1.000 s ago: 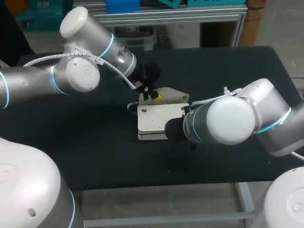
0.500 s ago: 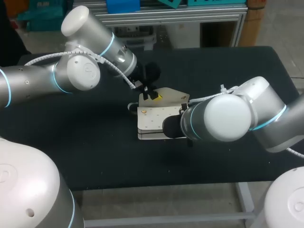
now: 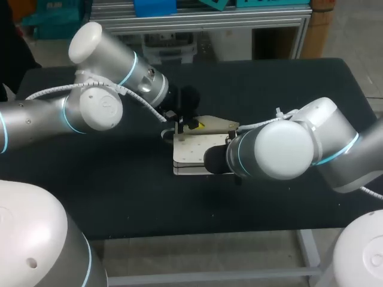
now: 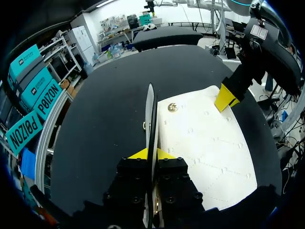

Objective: Pick up the bag, open it, inspect its contents, close it, and place it on the opposite side

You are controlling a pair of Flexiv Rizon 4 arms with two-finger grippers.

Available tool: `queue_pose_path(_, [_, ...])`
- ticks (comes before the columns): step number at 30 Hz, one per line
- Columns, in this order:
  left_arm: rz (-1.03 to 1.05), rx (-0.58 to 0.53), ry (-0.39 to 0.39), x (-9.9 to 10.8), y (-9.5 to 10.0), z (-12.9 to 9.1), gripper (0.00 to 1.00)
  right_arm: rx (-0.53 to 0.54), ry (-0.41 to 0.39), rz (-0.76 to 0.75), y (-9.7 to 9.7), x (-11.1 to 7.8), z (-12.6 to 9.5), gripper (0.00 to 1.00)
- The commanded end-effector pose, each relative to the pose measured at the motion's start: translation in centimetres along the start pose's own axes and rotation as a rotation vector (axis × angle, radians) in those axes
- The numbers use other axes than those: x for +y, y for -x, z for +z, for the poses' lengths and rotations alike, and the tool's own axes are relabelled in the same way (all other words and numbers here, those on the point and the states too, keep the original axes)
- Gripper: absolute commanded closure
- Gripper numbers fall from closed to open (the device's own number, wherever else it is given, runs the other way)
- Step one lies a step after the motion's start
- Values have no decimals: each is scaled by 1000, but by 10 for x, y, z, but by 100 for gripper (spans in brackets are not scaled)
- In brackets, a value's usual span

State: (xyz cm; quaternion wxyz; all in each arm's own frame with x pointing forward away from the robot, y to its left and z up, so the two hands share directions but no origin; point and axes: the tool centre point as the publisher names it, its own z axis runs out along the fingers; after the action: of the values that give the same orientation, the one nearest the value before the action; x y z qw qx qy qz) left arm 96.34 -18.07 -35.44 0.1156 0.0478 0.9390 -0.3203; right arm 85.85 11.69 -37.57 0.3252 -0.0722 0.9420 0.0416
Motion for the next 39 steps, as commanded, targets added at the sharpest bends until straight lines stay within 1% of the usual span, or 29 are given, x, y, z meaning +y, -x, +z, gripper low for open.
queue_pose_path(1, [50,-91,-34,3,-29,1,100,-371,7,0,-5,0,4,100])
queue_pose_path(6, [129,-130,-42,5,-51,8,100,-371,7,0,-5,0,4,100])
queue_pose_path(8, [139,-133,-47,6,-56,10,100,-371,7,0,-5,0,4,100])
queue_pose_path(12, [137,-135,-52,6,-57,11,100,-371,7,0,-5,0,4,100])
queue_pose_path(17, [105,-142,-75,5,-51,4,100,-371,7,0,-5,0,4,100])
queue_pose_path(18, [100,-145,-79,4,-50,2,82,-371,7,0,-5,0,4,100])
queue_pose_path(19, [97,-147,-79,3,-49,0,72,-371,7,0,-5,0,4,100])
queue_pose_path(21, [89,-154,-84,2,-47,-5,58,-371,7,0,-5,0,4,100])
queue_pose_path(22, [88,-155,-85,1,-46,-8,55,-371,7,0,-5,0,4,100])
queue_pose_path(27, [83,-169,-98,-3,-41,-21,54,-371,7,0,-5,0,4,100])
queue_pose_path(30, [87,-180,-98,-5,-38,-27,56,-371,7,0,-5,0,4,100])
queue_pose_path(35, [88,-195,-99,-7,-32,-32,60,-371,7,0,-5,0,4,100])
queue_pose_path(39, [85,-203,-96,-7,-25,-32,68,-371,7,0,-5,0,4,100])
